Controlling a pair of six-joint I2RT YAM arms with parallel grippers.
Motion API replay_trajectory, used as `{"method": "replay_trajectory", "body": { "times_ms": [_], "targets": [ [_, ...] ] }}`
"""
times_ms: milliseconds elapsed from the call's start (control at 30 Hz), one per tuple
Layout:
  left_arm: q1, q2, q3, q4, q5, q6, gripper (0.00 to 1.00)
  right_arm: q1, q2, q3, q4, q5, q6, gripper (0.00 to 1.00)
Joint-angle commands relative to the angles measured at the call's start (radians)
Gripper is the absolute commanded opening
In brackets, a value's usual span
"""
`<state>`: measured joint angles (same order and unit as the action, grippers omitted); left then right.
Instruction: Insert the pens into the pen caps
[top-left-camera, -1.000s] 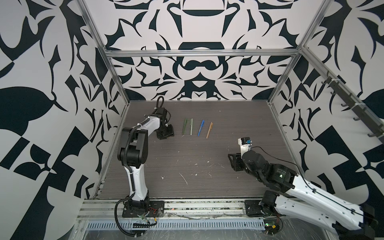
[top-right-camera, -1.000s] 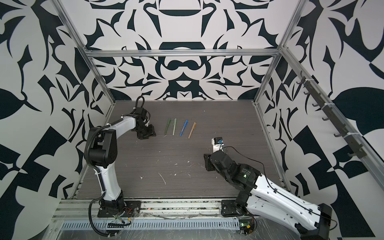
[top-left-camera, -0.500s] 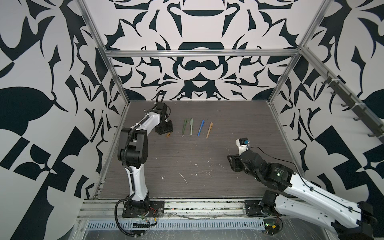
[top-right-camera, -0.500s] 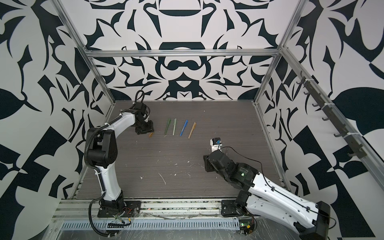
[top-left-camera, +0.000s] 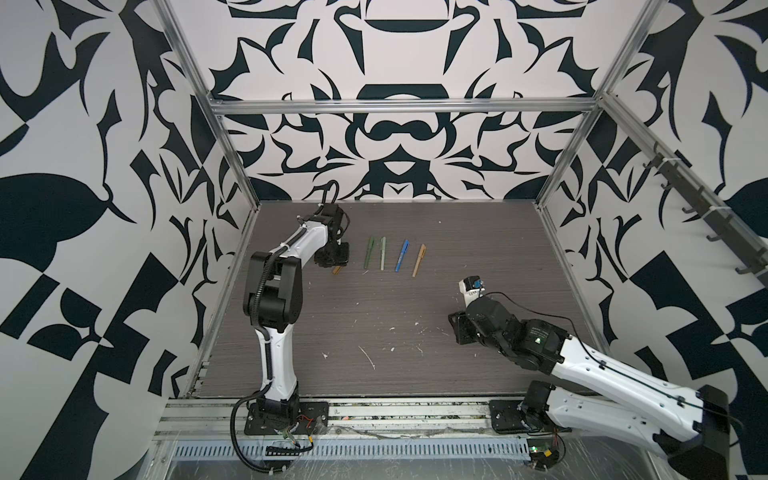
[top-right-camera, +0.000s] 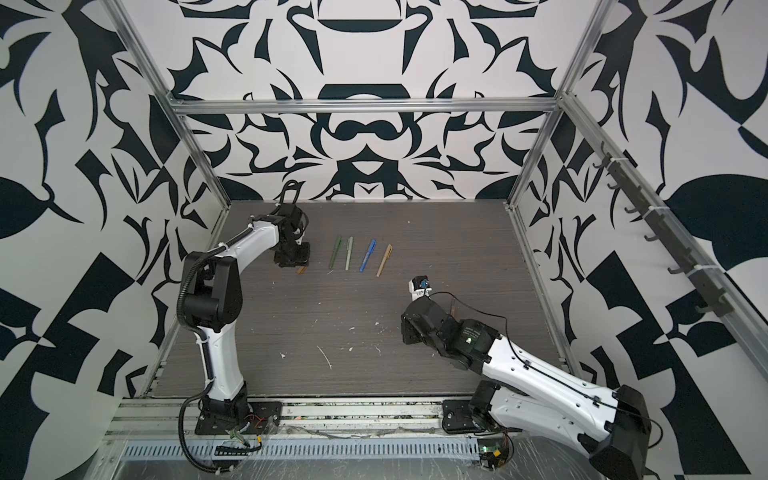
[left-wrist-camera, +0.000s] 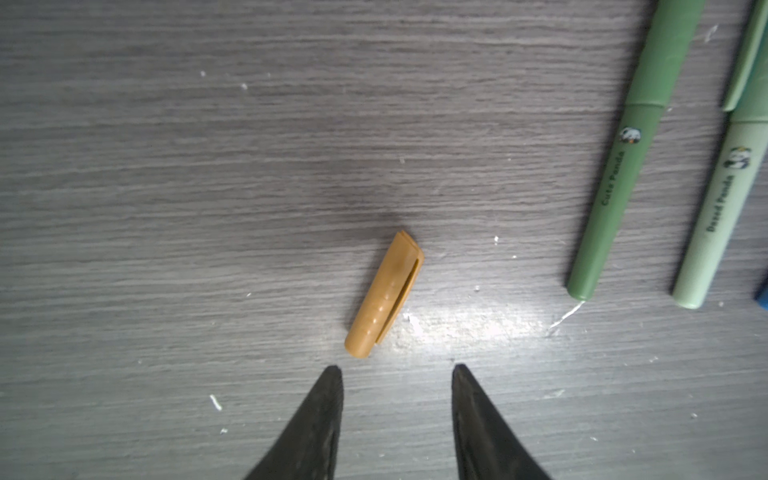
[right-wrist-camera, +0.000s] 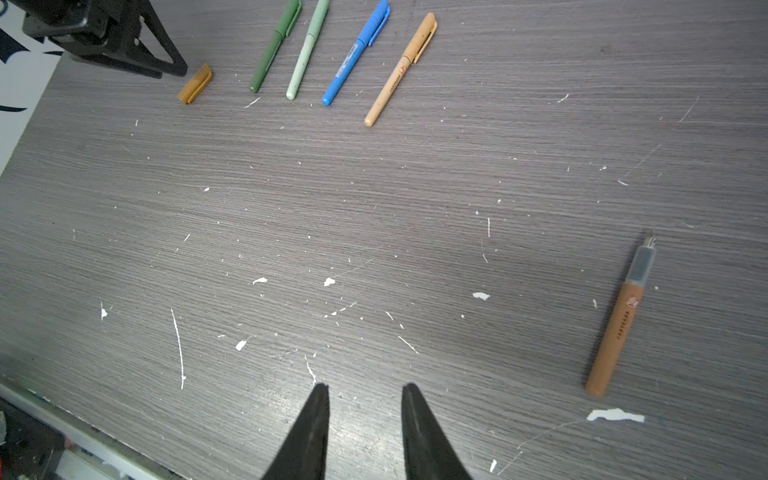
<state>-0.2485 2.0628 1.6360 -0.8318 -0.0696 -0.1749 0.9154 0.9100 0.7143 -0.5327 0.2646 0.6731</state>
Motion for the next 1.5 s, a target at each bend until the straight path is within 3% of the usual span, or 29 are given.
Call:
{"method": "replay_trajectory", "body": {
  "times_ms": [0,233,633,1133,1467],
  "targets": [
    [-0.013,0.048,0.052,-0.068,-0.044,0.037,0.43,-0.008,-0.003,0.005,0.037,-0.006,-0.006,0.3],
    [-0.02,0.092,0.084,-0.091,-0.117,0.066,0.34,-0.017,-0.004,-0.021,0.057,-0.019,0.008,0.26],
    [-0.025,0.125,0.085,-0.081,-0.108,0.079,0.22,-0.027,0.027,-0.019,0.082,-0.049,0.004,0.23],
    [-0.026,0.102,0.029,-0.043,0.015,0.054,0.23,-0.032,0.027,-0.027,0.09,-0.057,0.008,0.25],
    [-0.026,0.107,0.012,-0.036,0.012,0.039,0.2,-0.036,0.015,-0.03,0.084,-0.059,0.015,0.25]
  ]
}}
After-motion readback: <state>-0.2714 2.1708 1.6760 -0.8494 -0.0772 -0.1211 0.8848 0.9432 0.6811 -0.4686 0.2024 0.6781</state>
